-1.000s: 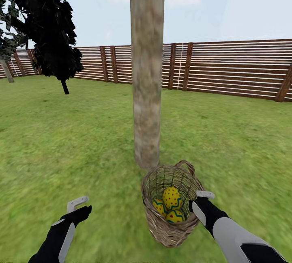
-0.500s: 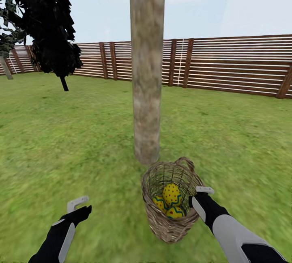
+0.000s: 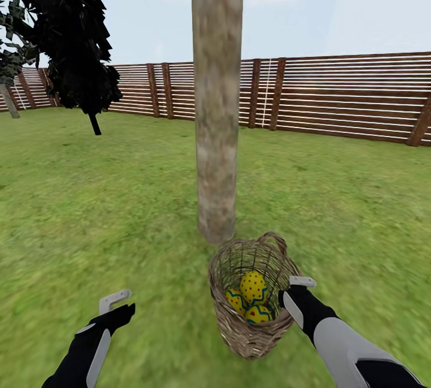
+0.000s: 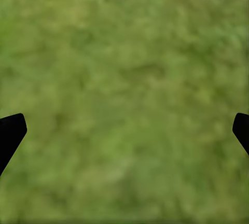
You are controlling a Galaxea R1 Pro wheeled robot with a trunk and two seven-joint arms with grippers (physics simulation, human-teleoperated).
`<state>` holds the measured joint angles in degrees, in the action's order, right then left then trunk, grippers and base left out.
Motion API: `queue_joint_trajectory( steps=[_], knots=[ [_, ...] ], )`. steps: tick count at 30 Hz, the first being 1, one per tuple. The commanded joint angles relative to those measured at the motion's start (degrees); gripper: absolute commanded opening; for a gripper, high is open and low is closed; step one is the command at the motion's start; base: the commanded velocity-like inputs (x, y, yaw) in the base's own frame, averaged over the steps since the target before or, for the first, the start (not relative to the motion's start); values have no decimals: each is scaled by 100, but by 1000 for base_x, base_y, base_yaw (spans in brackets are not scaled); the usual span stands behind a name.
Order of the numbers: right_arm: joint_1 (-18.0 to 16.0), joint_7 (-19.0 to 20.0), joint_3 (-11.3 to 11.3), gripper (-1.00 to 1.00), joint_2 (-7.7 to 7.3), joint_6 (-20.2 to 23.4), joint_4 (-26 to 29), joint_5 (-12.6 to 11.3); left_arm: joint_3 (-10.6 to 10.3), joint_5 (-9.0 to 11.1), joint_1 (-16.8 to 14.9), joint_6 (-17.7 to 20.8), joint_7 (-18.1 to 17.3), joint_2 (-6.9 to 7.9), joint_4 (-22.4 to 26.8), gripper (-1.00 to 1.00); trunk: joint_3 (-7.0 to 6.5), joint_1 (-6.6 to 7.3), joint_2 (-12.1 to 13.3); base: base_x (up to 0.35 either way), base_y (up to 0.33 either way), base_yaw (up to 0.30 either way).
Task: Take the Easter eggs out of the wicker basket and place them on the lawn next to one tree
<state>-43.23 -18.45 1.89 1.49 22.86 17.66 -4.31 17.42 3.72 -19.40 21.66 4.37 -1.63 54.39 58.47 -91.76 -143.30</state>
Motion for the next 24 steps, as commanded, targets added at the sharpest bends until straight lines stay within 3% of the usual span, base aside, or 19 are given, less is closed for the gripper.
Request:
queue_joint_trajectory(
  steps=[1,6,7,12,24],
  knots=[
    [7,-16,57,-100,6,-221,-289,-65,7,41,-3,32,20,-4,10,100,7,-2,0,0,0,0],
    [7,-14,49,-100,9,-221,-289,-63,11,41,-3,32,20,-4,10,100,7,-2,0,0,0,0],
    [7,-12,49,100,9,-223,-289,-63,10,41,-3,32,20,-4,10,100,7,-2,0,0,0,0],
    [7,-9,49,100,9,-222,-289,-62,9,41,-3,26,20,-4,10,100,-81,9,6,0,0,0],
    [8,-7,49,100,9,-221,-288,-63,7,41,-3,23,20,-4,12,100,-297,272,487,0,0,0]
  ],
)
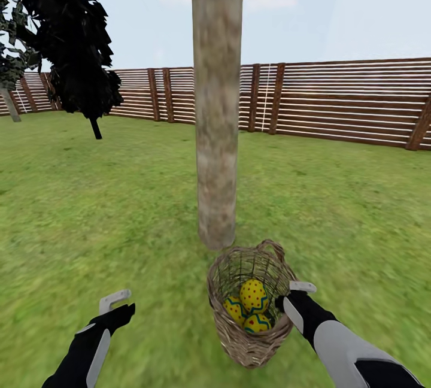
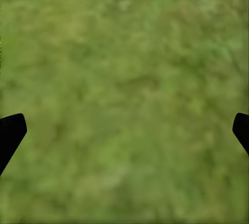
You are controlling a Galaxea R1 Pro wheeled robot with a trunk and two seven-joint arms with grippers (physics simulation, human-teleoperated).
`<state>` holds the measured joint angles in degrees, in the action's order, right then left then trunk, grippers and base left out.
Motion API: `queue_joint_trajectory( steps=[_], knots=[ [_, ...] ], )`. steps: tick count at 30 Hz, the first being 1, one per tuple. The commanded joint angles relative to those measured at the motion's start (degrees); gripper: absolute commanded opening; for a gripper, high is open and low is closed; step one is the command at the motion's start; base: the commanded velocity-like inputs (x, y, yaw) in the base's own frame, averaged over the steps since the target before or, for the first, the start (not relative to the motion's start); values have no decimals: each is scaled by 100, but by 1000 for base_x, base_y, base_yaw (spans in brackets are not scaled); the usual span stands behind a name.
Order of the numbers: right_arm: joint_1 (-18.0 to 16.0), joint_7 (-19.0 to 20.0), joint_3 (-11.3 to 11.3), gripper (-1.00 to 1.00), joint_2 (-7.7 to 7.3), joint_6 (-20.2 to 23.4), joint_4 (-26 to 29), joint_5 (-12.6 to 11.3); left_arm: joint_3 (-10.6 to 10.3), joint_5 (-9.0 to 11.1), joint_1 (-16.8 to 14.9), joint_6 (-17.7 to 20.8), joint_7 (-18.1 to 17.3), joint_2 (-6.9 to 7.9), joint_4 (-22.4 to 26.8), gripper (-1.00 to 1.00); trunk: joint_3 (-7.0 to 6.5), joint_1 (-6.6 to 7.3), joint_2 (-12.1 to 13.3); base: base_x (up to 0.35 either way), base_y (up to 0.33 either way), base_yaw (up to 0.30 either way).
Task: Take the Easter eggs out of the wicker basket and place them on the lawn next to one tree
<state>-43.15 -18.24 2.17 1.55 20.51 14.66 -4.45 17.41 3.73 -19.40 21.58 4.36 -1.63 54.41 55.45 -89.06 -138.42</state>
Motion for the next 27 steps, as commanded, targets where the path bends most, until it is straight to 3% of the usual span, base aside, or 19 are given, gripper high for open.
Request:
queue_joint_trajectory(
  steps=[1,27],
  knots=[
    [0,-29,21,100,3,13,12,-47,8,40,-2,31,21,-4,9,100,-13,24,39,0,0,0],
    [13,-74,29,100,19,-101,368,-56,8,40,-2,31,21,2,18,100,-479,595,1082,0,0,0]
  ],
)
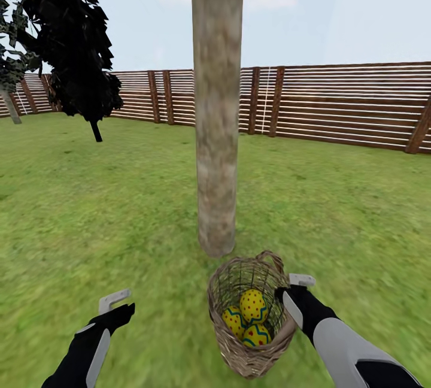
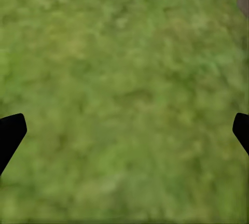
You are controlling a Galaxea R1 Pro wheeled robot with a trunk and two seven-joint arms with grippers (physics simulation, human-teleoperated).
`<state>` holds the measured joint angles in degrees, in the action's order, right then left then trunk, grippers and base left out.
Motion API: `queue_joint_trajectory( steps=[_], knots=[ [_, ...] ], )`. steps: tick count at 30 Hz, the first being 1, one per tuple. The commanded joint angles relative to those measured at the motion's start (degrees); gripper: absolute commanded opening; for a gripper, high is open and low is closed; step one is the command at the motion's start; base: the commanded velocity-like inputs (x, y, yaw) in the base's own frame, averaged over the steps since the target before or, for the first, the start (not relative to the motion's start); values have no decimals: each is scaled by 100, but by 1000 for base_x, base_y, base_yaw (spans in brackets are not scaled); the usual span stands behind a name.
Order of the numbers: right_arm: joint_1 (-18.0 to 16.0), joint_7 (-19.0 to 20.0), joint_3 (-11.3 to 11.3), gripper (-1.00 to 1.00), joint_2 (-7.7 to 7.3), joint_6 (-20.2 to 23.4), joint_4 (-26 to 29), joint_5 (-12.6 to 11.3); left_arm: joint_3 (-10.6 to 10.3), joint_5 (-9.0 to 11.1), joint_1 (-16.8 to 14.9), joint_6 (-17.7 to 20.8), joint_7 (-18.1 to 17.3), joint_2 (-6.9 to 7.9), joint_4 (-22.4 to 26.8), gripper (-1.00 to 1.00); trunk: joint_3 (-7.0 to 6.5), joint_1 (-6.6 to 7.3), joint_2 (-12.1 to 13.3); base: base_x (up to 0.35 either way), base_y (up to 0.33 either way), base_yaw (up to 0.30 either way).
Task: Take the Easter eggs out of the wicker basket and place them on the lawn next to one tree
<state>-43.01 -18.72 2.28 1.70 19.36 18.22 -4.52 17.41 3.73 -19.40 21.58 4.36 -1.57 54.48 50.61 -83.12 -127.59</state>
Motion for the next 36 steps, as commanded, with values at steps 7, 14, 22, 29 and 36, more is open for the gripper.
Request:
queue_joint_trajectory(
  steps=[7,14,22,29,36],
  knots=[
    [5,-118,-48,100,81,-330,37,-25,9,33,-2,31,19,-2,7,100,-120,155,280,0,0,0],
    [268,-857,-471,100,316,-463,625,125,8,38,-2,30,13,-1,1,100,-246,309,560,0,0,0],
    [368,-933,-582,100,376,-394,685,138,8,34,-2,30,12,-2,1,100,-336,419,761,0,0,0],
    [372,-923,-585,100,477,-308,667,134,8,31,-2,21,12,-2,1,100,-336,419,761,0,0,0],
    [372,-846,-585,100,536,-285,657,112,8,40,-2,21,12,-2,1,100,-336,419,761,0,197,0]
  ],
)
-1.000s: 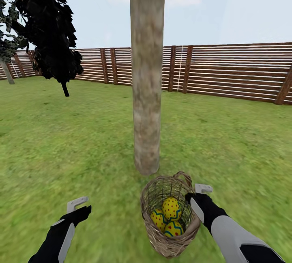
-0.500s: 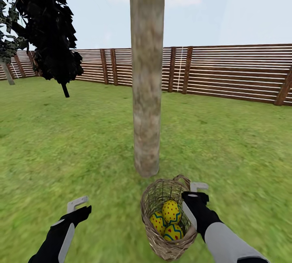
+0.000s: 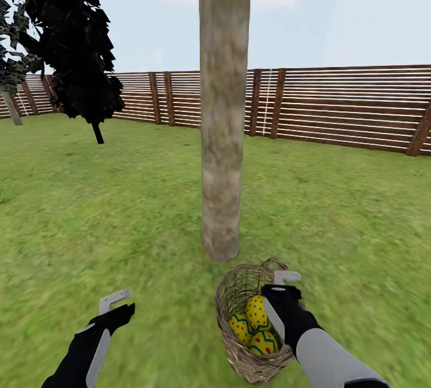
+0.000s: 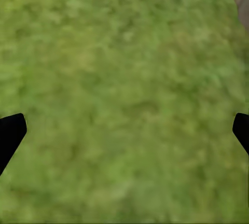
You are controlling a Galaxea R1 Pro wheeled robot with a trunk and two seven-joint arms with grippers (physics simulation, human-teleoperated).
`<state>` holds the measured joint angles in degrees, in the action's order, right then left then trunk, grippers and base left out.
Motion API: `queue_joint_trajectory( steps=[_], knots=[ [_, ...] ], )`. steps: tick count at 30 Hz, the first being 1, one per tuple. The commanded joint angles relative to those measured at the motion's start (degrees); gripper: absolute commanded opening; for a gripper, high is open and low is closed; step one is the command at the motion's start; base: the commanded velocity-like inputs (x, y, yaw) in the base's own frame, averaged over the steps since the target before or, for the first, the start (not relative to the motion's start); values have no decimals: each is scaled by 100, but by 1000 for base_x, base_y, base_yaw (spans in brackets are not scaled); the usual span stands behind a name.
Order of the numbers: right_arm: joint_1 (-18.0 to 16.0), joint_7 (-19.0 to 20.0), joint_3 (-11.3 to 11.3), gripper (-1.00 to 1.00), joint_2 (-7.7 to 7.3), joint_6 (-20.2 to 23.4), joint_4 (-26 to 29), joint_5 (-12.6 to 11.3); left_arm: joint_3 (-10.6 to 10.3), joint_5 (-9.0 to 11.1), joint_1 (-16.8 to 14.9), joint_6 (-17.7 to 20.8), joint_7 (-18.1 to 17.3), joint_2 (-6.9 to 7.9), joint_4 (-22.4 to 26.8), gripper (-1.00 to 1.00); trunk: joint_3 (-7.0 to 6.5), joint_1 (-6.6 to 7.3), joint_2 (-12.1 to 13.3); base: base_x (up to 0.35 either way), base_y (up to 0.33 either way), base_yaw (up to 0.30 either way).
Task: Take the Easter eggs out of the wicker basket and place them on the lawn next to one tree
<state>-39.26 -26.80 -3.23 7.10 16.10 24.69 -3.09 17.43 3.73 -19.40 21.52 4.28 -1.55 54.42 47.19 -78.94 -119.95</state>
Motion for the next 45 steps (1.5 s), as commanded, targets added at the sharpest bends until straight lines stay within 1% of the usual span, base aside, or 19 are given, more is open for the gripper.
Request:
queue_joint_trajectory(
  steps=[1,3,4,6,9,14,19,22,25,30,33,40,45],
  knots=[
    [-3,-20,-32,100,-4,42,10,-32,6,40,-3,28,20,-4,7,100,6,1,-3,0,303,0],
    [-3,94,-18,100,-17,42,10,-33,6,40,-3,26,20,-4,7,100,6,1,-3,0,311,0],
    [-3,253,-9,100,-30,42,10,-34,6,40,-3,26,18,-4,7,100,6,1,-3,0,319,0],
    [-3,339,-6,100,-36,42,9,-29,6,40,-3,24,19,-4,7,100,6,1,-3,0,270,0],
    [-3,429,2,100,-44,40,-4,-26,6,30,-3,27,20,-4,7,100,6,1,-3,0,88,0],
    [-3,450,11,100,-49,44,-8,-25,6,24,-3,28,21,-4,7,100,6,1,-3,1,16,0],
    [-3,517,22,100,-50,135,-10,-32,6,23,-3,20,17,-4,7,100,6,1,-3,165,157,0],
    [-3,802,24,100,-56,206,-17,-28,6,23,-3,24,16,-4,7,100,6,1,-3,83,78,0],
    [-3,891,29,100,-58,220,-97,-26,6,23,-3,21,16,-4,7,100,6,1,-3,21,20,0],
    [-3,930,35,100,-73,227,-310,-36,6,29,-3,1,12,-4,7,100,6,1,-3,76,36,0],
    [-3,928,40,100,-133,229,-335,-41,6,30,-3,7,12,-4,7,100,6,1,-3,67,17,0],
    [-3,921,85,100,-200,300,-335,-51,0,38,-3,31,15,-16,105,100,6,1,-3,10,3,0],
    [-3,914,218,100,-247,306,-313,-45,-2,42,-3,36,20,-28,197,100,96,-109,-203,0,0,0]
  ],
)
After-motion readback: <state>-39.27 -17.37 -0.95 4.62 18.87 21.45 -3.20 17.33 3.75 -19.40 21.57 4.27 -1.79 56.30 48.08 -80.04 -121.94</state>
